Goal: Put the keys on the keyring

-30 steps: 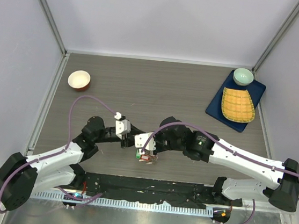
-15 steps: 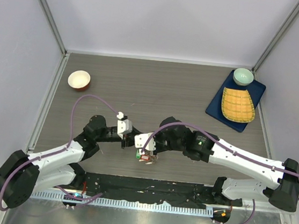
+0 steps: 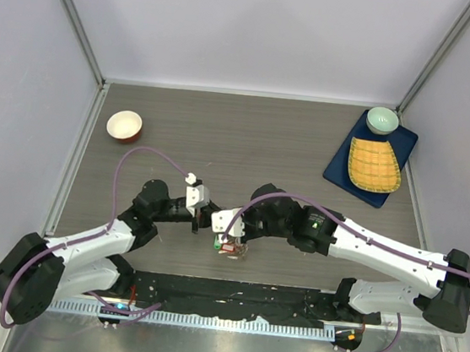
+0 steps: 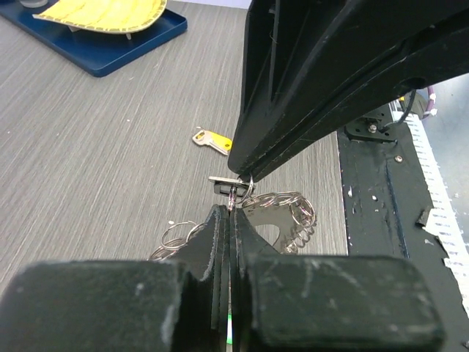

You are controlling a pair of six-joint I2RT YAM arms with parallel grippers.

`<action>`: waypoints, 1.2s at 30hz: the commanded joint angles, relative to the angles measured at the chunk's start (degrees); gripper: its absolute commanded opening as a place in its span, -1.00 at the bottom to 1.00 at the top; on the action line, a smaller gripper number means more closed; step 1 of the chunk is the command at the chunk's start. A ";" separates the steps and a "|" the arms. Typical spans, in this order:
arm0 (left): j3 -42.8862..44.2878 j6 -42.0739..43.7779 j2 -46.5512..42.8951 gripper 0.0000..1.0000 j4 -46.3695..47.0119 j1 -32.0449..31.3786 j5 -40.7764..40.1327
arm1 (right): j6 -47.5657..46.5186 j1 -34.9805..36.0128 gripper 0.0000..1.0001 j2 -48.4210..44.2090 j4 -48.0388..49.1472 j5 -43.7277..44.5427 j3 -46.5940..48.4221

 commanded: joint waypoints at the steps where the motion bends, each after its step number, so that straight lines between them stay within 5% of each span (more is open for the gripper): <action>1: -0.83 -3.37 -3.53 -0.99 6.47 0.30 -5.72 | 0.40 0.42 -0.99 -2.88 3.12 1.24 2.27; 18: -7.34 -12.60 -18.56 -1.00 15.61 0.39 -17.96 | 1.90 0.51 -0.99 -4.46 2.68 1.43 0.42; 36: -6.99 -18.49 -15.58 -0.99 24.40 0.39 -18.23 | 2.78 2.00 -0.99 -2.44 8.21 -0.60 -1.07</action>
